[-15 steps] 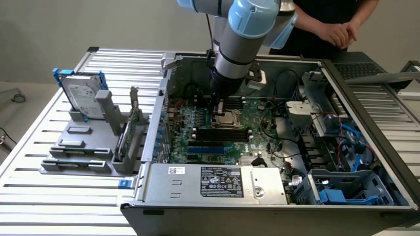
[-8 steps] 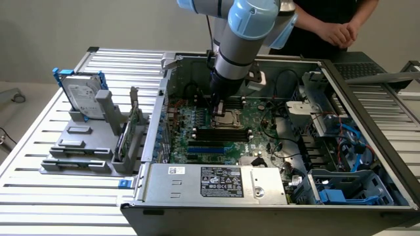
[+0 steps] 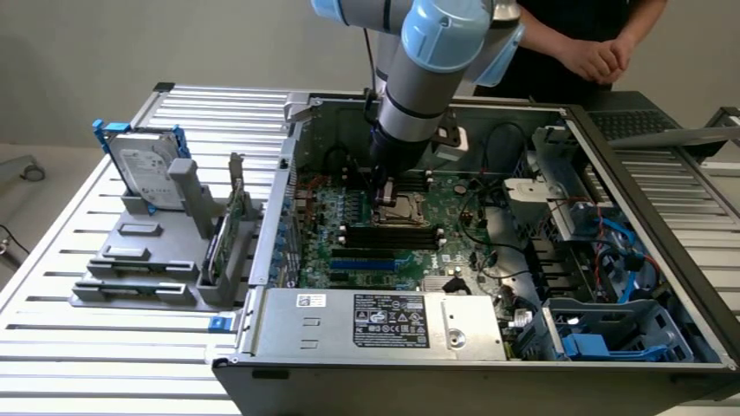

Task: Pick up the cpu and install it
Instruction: 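Close the cpu cover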

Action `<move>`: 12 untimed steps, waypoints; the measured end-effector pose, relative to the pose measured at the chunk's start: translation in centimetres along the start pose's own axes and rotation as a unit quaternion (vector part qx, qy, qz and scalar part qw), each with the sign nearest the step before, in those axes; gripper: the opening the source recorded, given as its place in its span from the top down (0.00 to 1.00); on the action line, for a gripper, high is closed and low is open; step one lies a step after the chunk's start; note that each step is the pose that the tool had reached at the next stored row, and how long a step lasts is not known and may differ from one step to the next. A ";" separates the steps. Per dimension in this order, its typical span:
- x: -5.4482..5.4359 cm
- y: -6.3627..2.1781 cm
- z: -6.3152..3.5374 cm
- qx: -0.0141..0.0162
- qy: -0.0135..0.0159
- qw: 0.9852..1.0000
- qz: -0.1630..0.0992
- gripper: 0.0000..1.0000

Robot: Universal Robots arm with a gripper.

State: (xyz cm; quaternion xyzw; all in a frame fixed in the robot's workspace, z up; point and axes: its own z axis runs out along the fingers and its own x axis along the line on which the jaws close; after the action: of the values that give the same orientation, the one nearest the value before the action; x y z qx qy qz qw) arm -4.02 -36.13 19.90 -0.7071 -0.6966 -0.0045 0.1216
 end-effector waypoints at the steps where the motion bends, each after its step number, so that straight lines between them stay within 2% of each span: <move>1: 0.0 0.00 0.01 0.000 0.000 1.000 0.000 0.89; 12: 0.0 -0.05 0.04 0.000 0.002 1.000 0.000 0.89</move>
State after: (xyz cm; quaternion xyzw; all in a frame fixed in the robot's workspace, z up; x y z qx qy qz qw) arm -4.07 -36.13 19.87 -0.7070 -0.6964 -0.0055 0.1231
